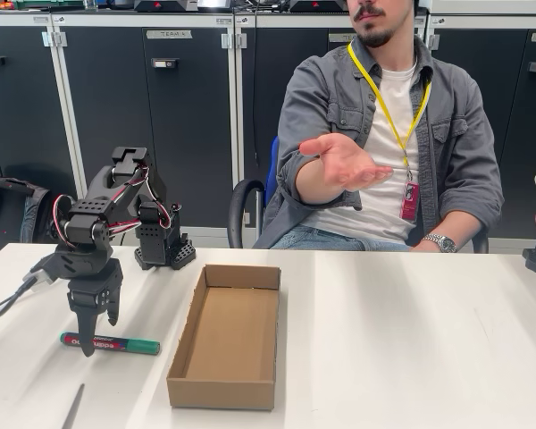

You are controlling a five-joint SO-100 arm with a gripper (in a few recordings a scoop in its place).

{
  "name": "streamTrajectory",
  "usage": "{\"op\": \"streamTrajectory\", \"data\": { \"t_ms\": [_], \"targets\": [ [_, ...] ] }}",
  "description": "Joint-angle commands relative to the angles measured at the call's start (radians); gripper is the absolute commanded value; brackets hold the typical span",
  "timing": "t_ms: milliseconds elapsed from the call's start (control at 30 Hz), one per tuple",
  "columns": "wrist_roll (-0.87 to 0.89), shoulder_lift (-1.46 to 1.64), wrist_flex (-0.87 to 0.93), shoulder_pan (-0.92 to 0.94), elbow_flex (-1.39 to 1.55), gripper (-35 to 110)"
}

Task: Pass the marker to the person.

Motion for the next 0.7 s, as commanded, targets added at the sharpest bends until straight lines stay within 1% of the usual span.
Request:
{"op": "streamTrajectory", "data": {
  "t_ms": [0, 533, 567, 667],
  "targets": [
    [0.008, -0.006, -0.005, 0.008, -0.006, 44],
    [0.012, -0.120, -0.034, 0.028, -0.055, 44],
    [0.017, -0.124, -0.049, 0.031, -0.055, 42],
    [0.029, -0.126, -0.103, 0.041, -0.057, 32]
  ]
}}
